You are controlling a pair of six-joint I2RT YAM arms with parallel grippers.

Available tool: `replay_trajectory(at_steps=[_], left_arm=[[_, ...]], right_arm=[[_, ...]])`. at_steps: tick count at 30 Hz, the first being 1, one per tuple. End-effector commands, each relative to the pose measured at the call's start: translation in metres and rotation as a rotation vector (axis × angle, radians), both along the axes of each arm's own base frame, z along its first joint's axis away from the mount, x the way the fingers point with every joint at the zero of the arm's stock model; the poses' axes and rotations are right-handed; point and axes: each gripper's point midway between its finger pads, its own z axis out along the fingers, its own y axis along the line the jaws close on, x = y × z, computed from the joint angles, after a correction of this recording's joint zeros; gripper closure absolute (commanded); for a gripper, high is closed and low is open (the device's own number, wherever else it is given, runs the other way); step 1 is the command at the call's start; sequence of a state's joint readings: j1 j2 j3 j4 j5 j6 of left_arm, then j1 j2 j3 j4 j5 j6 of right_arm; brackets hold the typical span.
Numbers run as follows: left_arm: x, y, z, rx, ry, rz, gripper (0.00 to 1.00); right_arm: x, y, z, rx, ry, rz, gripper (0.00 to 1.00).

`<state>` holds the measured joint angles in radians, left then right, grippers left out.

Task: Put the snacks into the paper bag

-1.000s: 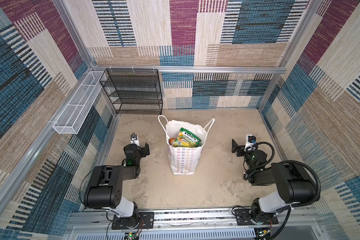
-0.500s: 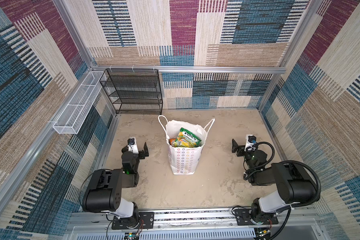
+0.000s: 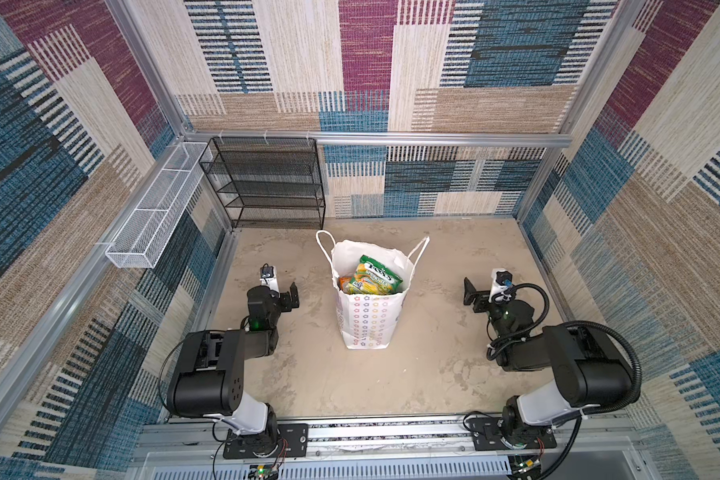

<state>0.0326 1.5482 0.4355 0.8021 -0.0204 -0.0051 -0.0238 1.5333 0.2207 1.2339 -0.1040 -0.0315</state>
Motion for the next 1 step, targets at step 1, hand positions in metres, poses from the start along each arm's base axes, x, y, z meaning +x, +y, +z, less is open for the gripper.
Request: replay_trajectory(at_steps=[1], left_arm=[[0.0003,-0.0008,0.0036,0.001,-0.017,-0.007,0.00]], right_arm=[[0.0008,-0.0010,0.0069,-0.005,-0.026,-0.004,0.00]])
